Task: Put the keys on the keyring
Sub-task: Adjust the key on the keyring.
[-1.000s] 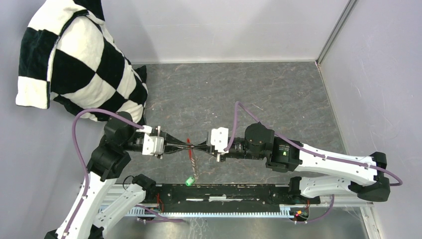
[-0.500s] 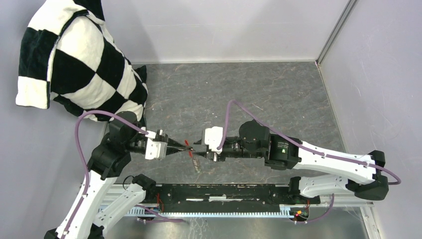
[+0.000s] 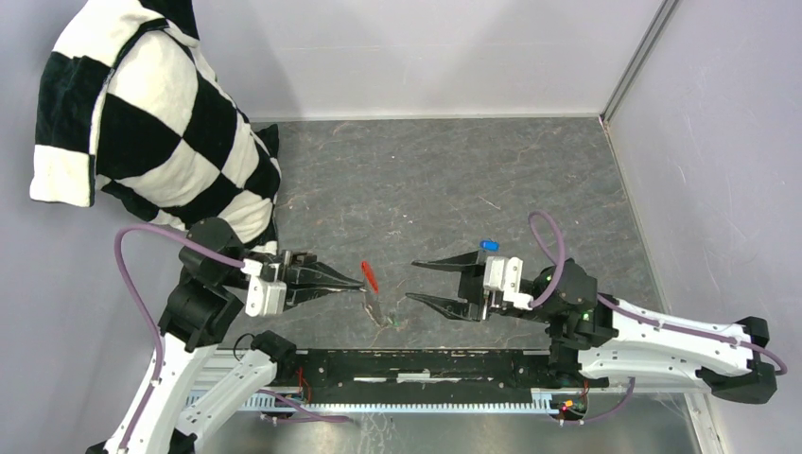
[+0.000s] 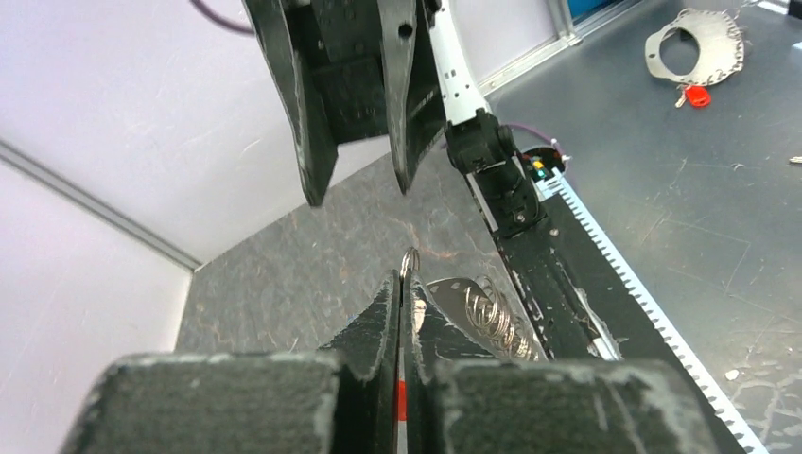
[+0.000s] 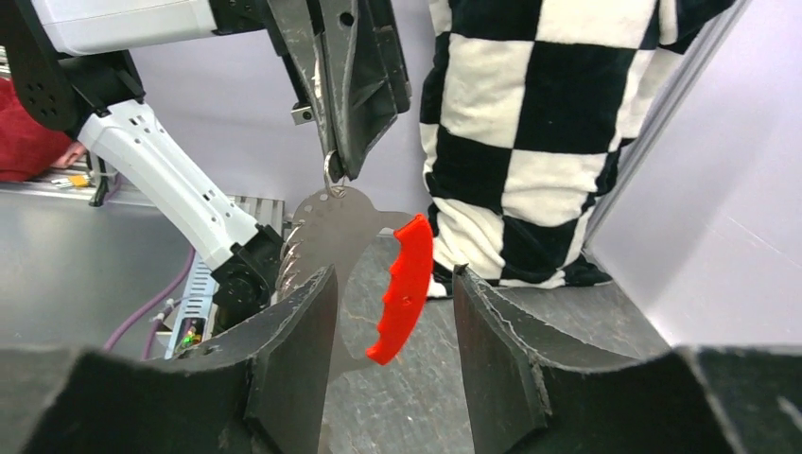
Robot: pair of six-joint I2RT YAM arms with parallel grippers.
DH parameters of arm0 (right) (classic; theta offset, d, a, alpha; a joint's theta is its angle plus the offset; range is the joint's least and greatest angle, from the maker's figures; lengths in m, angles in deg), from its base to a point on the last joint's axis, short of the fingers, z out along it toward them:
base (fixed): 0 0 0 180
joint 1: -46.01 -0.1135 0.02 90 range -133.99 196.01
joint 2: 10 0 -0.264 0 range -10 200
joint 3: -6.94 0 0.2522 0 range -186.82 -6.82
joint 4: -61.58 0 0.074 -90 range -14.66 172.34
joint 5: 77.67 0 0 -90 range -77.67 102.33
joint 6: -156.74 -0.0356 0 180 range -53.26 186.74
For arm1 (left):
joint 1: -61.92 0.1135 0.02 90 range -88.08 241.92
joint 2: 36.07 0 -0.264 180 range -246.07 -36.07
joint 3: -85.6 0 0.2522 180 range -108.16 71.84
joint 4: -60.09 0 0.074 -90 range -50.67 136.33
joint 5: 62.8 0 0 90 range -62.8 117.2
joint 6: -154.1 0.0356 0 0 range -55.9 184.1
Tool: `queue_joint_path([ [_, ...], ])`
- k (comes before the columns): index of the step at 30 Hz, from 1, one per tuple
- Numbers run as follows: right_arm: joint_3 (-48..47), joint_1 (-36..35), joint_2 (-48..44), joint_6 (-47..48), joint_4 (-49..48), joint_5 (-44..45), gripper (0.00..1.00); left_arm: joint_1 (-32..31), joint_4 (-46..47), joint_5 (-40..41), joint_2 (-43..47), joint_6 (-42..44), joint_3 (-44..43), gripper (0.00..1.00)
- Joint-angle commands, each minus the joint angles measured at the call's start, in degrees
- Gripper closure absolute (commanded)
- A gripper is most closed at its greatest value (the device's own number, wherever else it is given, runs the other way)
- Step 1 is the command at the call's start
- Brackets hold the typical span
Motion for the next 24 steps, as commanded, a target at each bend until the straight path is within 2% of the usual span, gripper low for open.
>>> queue_joint_path([
  [1, 1.27, 0.14, 2.16, -2.39, -10.33, -3.91, 0.47, -0.13, 8.40, -5.66, -1.74, -6.75, -1.39, 0.98],
  [4, -0.43, 0.08, 4.60, -2.31, -10.61, -6.02, 0.49, -0.13, 8.28, -6.92, -3.25, -6.90, -2.99, 0.98],
  [15, 1.13, 0.07, 8.87, -4.26, -23.51, -6.82, 0.58, -0.13, 8.30, -6.99, -4.61, -7.22, -4.30, 0.98],
  [24, -0.48, -0.47, 12.05, -4.68, -24.25, -8.26, 0.58, -0.13, 8.33, -6.03, -4.48, -7.10, -4.48, 0.98],
])
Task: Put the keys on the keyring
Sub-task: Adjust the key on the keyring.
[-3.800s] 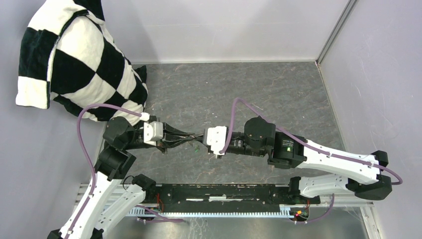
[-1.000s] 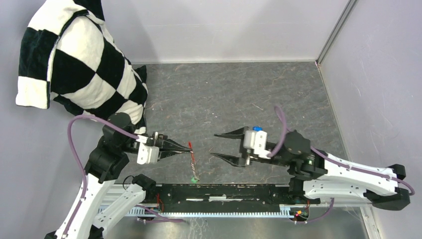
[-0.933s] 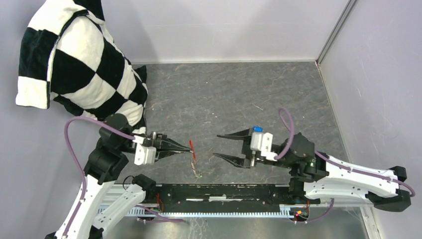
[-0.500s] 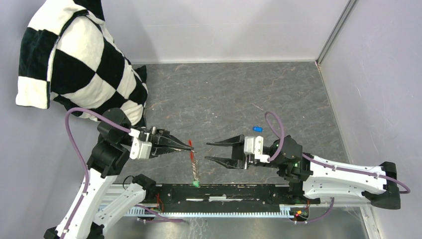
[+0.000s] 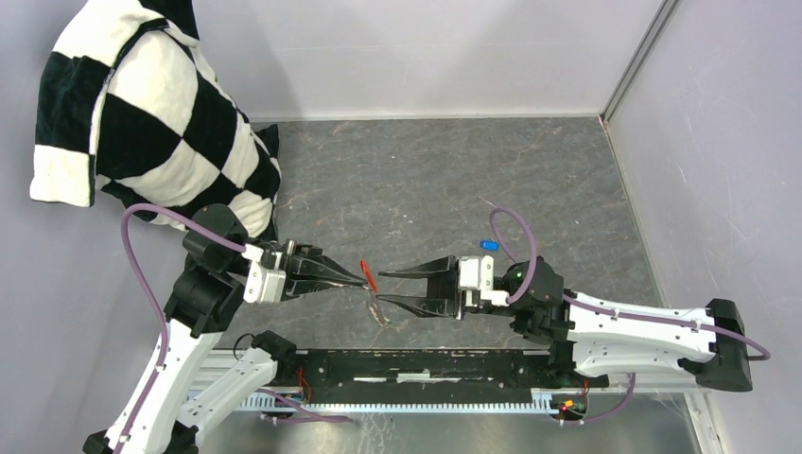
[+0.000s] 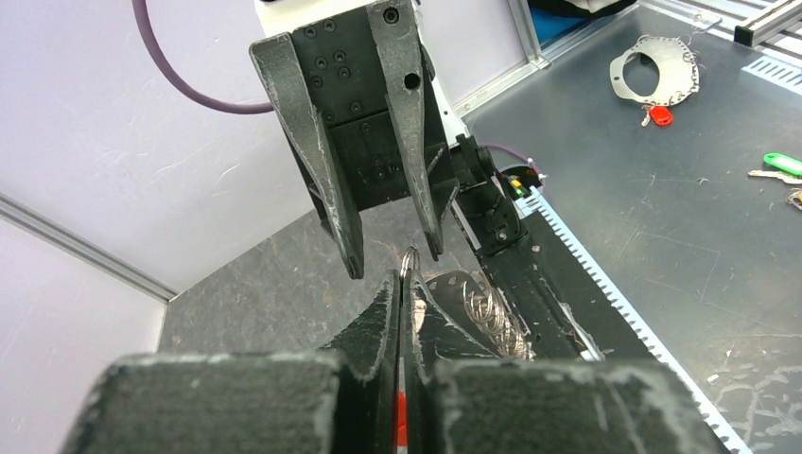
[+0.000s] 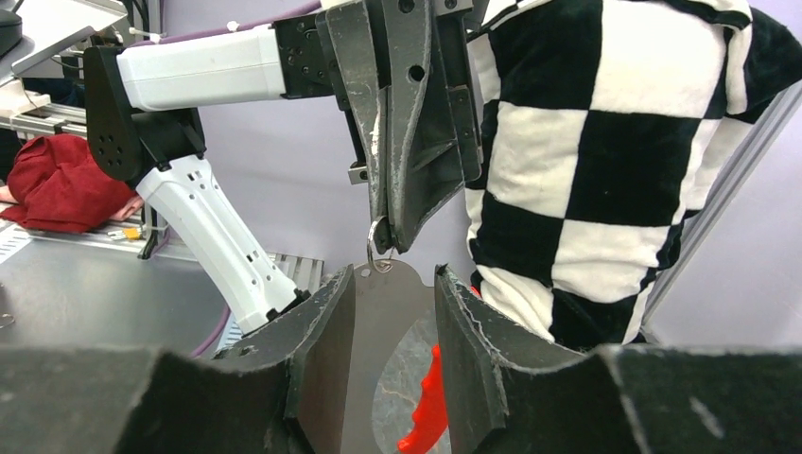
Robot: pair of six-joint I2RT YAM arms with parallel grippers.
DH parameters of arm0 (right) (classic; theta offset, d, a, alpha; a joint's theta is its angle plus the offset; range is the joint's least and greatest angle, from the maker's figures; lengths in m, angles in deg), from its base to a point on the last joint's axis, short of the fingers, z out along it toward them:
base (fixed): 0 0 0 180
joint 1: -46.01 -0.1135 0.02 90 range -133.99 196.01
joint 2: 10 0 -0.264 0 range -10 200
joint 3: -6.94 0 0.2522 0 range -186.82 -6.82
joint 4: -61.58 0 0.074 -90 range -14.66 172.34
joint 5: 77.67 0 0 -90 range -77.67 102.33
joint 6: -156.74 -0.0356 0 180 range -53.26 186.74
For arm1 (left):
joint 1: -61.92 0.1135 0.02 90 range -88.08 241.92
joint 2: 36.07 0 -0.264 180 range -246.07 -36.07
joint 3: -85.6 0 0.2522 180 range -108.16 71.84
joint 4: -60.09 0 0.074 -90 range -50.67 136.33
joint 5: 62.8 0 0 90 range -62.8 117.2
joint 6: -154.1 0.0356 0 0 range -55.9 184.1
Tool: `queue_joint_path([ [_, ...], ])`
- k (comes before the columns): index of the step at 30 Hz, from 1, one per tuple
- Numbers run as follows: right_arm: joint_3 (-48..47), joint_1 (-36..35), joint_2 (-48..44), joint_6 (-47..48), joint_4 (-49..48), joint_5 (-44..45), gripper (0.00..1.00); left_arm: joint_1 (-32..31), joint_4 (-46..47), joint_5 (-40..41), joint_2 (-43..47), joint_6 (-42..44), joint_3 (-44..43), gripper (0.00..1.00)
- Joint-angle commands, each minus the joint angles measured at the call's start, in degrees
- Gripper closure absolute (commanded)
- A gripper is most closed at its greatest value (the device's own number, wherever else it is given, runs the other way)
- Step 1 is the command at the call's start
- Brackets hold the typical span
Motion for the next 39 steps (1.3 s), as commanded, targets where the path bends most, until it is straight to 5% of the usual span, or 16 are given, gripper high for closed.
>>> queue_joint_path([
  [1, -1.81, -0.52, 0.52, -0.64, -3.19, -1.26, 0.58, -0.13, 2.10, 0.07, -0.08, -2.46, -2.27, 0.98],
  [13, -3.17, -1.01, 2.45, -0.79, -4.06, 0.96, 0.73, -0.13, 2.16, 0.78, 0.26, -2.43, -1.18, 0.98],
  [22, -3.00, -1.38, 3.25, -1.60, -6.01, 2.45, 0.71, -0.13, 2.16, 2.07, 0.93, -1.55, 0.58, 0.98],
  [29, -3.66, -1.47, 3.31, -1.06, -4.09, 5.47, 0.98, -0.13, 2.16, 2.68, 1.25, -1.60, 1.40, 0.98],
  [33, -6.64, -1.46, 3.28, -0.37, 4.11, 6.95, 0.99, -0.13, 2.13, 3.13, 1.25, -2.24, 1.44, 0.98],
  [39, -19.59, -1.41, 5.61, 0.38, 33.12, 11.09, 0.99, -0.13, -13.21, 9.52, 1.28, 11.54, -0.51, 0.59],
])
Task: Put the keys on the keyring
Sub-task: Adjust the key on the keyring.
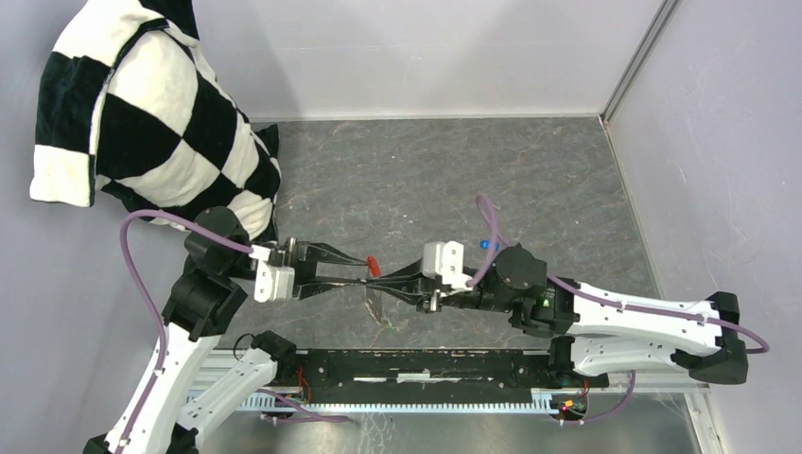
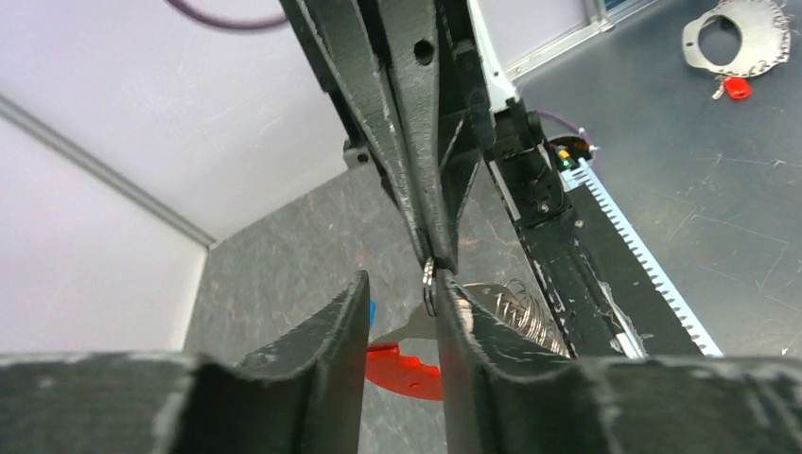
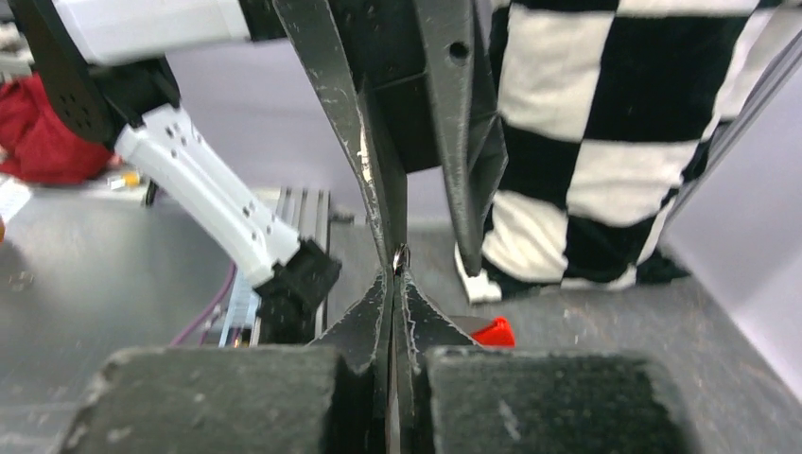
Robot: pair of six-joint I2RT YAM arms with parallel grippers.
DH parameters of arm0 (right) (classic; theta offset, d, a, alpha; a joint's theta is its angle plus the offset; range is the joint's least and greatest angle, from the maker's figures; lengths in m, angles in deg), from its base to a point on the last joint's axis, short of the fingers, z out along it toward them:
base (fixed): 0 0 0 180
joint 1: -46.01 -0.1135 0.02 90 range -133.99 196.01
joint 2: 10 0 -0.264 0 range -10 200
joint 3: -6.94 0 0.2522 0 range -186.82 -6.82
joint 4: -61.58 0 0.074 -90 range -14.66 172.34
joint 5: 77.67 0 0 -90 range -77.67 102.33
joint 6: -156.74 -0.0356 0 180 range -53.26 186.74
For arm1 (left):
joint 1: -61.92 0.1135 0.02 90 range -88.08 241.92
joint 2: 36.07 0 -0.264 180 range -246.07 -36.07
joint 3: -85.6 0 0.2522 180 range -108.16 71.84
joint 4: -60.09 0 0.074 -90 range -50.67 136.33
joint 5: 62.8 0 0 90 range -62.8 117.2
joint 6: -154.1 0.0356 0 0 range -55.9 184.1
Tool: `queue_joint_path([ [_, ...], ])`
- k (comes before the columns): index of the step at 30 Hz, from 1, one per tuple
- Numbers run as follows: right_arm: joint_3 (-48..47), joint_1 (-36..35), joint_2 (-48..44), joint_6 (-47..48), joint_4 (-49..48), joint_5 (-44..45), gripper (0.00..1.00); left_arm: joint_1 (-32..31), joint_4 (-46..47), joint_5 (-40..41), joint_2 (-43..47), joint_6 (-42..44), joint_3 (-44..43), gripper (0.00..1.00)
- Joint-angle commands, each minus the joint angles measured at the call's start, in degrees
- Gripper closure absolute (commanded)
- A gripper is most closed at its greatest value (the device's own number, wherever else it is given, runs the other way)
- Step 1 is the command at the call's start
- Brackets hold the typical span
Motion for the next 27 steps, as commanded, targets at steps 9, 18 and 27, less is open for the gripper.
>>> queue_joint_path([
  [9, -34.22, 0.08, 13.41, -0.23, 55.55, 10.76, 0.99, -0.24, -19.87, 6.16, 0.36, 15.55, -1.56, 0.62],
  [18, -47.23, 0.09, 22.62, -0.48, 68.70, 9.64, 1.00, -0.24, -34.57, 7.55, -2.40, 29.96, -3.66, 0.76],
  [27, -54.41, 0.13, 28.55, -0.02, 74.68, 9.54, 1.00, -0.24, -35.38, 7.76, -3.16, 32.21, -2.79, 0.82],
])
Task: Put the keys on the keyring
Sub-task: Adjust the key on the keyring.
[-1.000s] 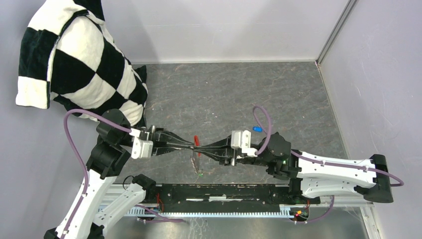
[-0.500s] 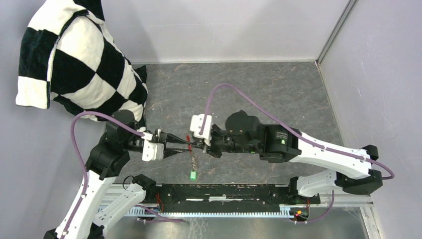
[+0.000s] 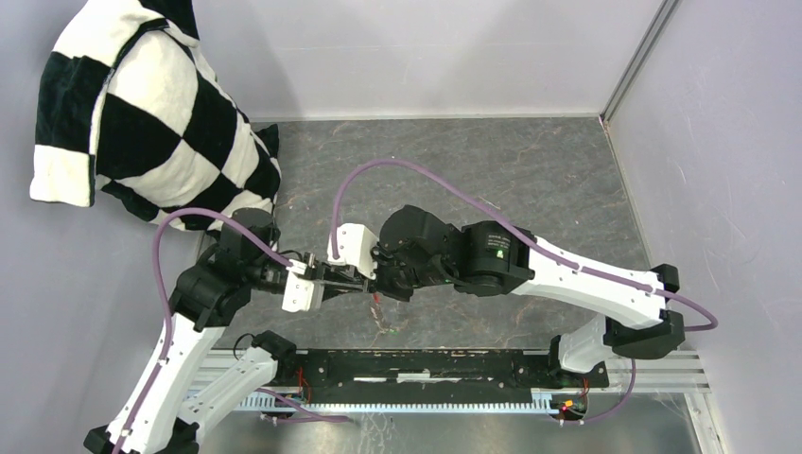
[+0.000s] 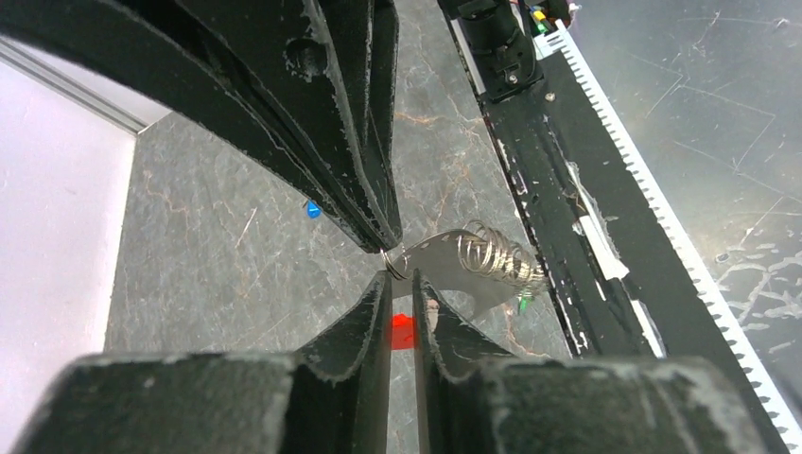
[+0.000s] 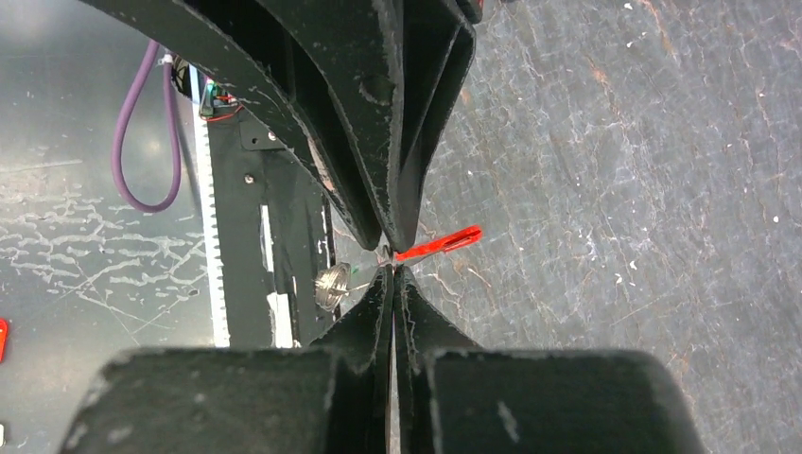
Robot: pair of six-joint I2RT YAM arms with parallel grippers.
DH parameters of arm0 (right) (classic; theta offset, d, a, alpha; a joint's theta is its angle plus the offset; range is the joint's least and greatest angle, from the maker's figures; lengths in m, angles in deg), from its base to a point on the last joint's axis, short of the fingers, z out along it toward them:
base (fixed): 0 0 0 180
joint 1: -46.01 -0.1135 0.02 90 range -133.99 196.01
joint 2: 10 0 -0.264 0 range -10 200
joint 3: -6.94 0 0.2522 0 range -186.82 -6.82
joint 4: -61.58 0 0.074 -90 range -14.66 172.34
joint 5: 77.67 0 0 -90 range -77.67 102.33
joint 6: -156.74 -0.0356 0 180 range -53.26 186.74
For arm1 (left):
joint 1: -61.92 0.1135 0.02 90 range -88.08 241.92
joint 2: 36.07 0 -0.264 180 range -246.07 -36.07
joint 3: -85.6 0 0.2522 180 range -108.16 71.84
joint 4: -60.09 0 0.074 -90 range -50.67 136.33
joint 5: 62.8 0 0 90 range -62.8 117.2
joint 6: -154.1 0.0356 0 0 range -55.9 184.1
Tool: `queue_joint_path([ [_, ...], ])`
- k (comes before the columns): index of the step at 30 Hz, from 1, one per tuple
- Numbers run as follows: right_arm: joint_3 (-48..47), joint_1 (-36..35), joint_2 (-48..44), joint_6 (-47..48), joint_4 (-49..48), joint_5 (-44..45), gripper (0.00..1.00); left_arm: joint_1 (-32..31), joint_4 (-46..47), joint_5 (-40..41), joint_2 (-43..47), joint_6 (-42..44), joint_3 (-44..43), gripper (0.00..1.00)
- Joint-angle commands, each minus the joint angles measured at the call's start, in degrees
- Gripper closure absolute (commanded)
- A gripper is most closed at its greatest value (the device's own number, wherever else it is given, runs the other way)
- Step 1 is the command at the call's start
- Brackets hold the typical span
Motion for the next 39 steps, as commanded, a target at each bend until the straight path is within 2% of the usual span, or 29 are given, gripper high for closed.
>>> queue_joint_path([
  [1, -4.75, 0.37, 1.55, 0.24, 1.64, 1.47, 1.00, -0.22, -2.50, -2.96, -0.88, 3.80, -1.34, 0.83],
  [6, -6.32, 0.33, 3.16, 0.24, 1.56, 0.83, 1.00, -0.22, -2.48, -5.08, -1.50, 2.37, -0.82, 0.82],
  [9, -7.30, 0.32, 4.28, 0.24, 1.90, 0.55, 1.00, -0.27, -2.37, -4.66, -1.88, -0.26, -0.82, 0.78],
  [12, -8.06, 0.38, 5.02, 0.24, 1.68, 0.13, 1.00, -0.30, -2.39, -4.58, -2.85, -2.92, -1.03, 0.77],
  [16, -9.12, 0.35, 5.92, 0.33, 1.72, 0.10, 1.00, -0.37, -2.48, -5.87, -3.53, -2.98, -0.86, 0.75],
  [24, -9.19, 0.33, 6.20, 0.41, 0.92, -1.49, 1.00, -0.48, -2.57, -3.53, -4.09, -2.95, -0.07, 0.71],
  [27, -9.27, 0.34, 6.34, 0.50, 0.45, -2.05, 1.00, -0.53, -2.72, -3.80, -4.72, -3.15, -0.37, 0.60],
  [30, -9.10, 0.28, 6.24, 0.58, 0.10, -2.42, 1.00, -0.53, -2.67, -3.86, -5.00, -2.83, -0.83, 0.59],
  [33, -8.72, 0.33, 5.98, 0.50, -0.71, -3.03, 0.99, -0.52, -2.66, -3.67, -5.59, -3.39, -0.95, 0.63],
  [37, -7.74, 0.33, 5.56, 0.50, -1.77, -4.24, 1.00, -0.57, -2.52, -3.61, -6.21, -2.46, -1.04, 0.85],
  [39, -6.94, 0.39, 4.97, 0.36, -2.92, -5.49, 0.99, -0.57, 0.01, -3.31, -5.82, -4.65, -0.36, 0.92],
])
